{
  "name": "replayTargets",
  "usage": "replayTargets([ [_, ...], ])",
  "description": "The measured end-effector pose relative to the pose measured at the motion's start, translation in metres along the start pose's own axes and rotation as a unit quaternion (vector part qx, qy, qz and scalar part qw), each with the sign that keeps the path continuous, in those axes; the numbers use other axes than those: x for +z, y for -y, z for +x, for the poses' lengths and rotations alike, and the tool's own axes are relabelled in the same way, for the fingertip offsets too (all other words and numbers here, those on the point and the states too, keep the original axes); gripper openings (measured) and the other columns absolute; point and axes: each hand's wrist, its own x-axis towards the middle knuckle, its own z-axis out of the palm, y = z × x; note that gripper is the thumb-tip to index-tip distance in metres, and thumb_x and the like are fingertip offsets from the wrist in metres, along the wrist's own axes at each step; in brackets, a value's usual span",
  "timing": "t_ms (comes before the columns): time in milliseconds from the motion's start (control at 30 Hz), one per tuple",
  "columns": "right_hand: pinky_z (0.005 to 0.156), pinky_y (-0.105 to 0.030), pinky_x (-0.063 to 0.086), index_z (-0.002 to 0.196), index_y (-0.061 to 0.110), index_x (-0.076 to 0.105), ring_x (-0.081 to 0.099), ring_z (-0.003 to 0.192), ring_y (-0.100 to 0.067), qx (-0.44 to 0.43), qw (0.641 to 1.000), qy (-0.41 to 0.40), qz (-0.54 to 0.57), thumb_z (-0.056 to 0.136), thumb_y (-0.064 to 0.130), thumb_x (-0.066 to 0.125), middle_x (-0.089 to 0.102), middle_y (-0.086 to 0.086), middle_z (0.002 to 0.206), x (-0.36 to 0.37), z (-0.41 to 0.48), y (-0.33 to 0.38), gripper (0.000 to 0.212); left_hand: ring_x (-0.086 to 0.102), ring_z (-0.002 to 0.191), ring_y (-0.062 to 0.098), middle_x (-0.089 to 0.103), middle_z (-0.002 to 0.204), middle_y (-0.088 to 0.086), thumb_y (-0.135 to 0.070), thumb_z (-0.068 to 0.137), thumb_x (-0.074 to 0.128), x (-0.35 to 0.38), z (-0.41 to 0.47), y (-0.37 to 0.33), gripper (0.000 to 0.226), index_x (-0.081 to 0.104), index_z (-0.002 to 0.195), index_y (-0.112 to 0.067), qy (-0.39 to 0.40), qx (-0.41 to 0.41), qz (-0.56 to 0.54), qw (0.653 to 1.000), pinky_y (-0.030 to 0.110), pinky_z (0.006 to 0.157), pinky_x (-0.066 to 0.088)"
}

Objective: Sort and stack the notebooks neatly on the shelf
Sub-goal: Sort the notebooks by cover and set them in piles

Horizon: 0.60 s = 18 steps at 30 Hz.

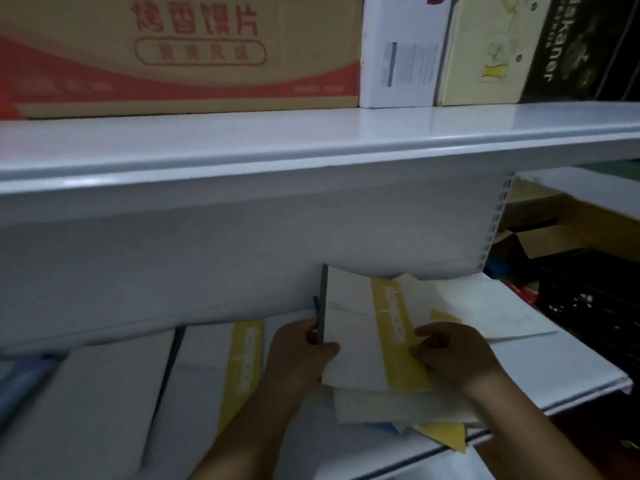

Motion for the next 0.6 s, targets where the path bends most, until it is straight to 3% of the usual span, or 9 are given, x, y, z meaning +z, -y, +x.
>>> replayTargets([
  [100,0.072,-0.040,0.055,0.094,0.021,0.065,0.066,0.076,-0.023,-0.071,0.996,0.055,-0.002,0.075,0.014,0.074,0.069,-0.006,0.085,0.040,-0.006,0.031,0.023,0.068,0.083,0.014,0.069,0.085,-0.006,-0.007,0.076,0.072,-0.054,-0.014,0.017,0.029,0.068,0.100,-0.025,-0.059,-0.020,0.031,0.998,0.027,0.074,0.057],
  [200,0.071,-0.033,0.052,0.079,0.028,0.061,0.064,0.079,-0.016,-0.134,0.986,0.095,-0.035,0.074,0.016,0.071,0.067,0.002,0.082,0.091,-0.015,0.060,0.017,0.066,0.085,0.017,0.068,0.087,-0.005,-0.010,0.076,0.070,-0.105,-0.028,0.039,0.032,0.069,0.107,-0.020,-0.137,-0.051,0.107,0.983,0.034,0.079,0.056],
  [267,0.073,-0.031,0.051,0.093,0.022,0.067,0.065,0.088,-0.019,-0.154,0.979,0.118,-0.059,0.075,0.016,0.066,0.069,-0.002,0.092,0.122,-0.021,0.071,0.018,0.065,0.081,0.020,0.067,0.086,-0.002,-0.013,0.075,0.070,-0.129,-0.035,0.052,0.032,0.069,0.107,-0.017,-0.182,-0.063,0.187,0.963,0.035,0.077,0.056],
  [333,0.080,-0.034,0.054,0.104,0.017,0.068,0.066,0.095,-0.022,-0.160,0.975,0.139,-0.060,0.077,0.019,0.063,0.070,-0.003,0.097,0.142,-0.026,0.075,0.027,0.060,0.079,0.019,0.063,0.088,0.000,-0.017,0.076,0.070,-0.141,-0.038,0.062,0.035,0.067,0.110,-0.014,-0.185,-0.083,0.291,0.935,0.028,0.068,0.051],
  [433,0.087,-0.035,0.053,0.111,0.016,0.065,0.064,0.098,-0.020,-0.164,0.973,0.153,-0.046,0.084,0.026,0.059,0.067,-0.005,0.110,0.145,-0.032,0.072,0.029,0.057,0.105,0.032,0.054,0.119,0.016,-0.023,0.075,0.071,-0.142,-0.036,0.072,0.051,0.058,0.121,-0.006,-0.187,-0.082,0.426,0.881,0.033,0.086,0.049],
  [500,0.083,-0.030,0.052,0.111,0.017,0.064,0.062,0.090,-0.014,-0.176,0.975,0.133,-0.035,0.088,0.028,0.056,0.066,-0.001,0.107,0.137,-0.033,0.066,0.027,0.056,0.107,0.034,0.051,0.124,0.018,-0.025,0.075,0.071,-0.132,-0.030,0.071,0.056,0.056,0.126,-0.007,-0.169,-0.040,0.435,0.884,0.036,0.092,0.047],
  [600,0.077,-0.020,0.048,0.112,0.019,0.063,0.057,0.083,-0.009,-0.163,0.983,0.082,-0.010,0.090,0.029,0.056,0.064,0.001,0.104,0.115,-0.032,0.053,0.026,0.058,0.104,0.030,0.053,0.124,0.012,-0.021,0.077,0.071,-0.099,-0.020,0.056,0.053,0.055,0.127,-0.009,-0.114,0.037,0.357,0.926,0.033,0.093,0.047],
])
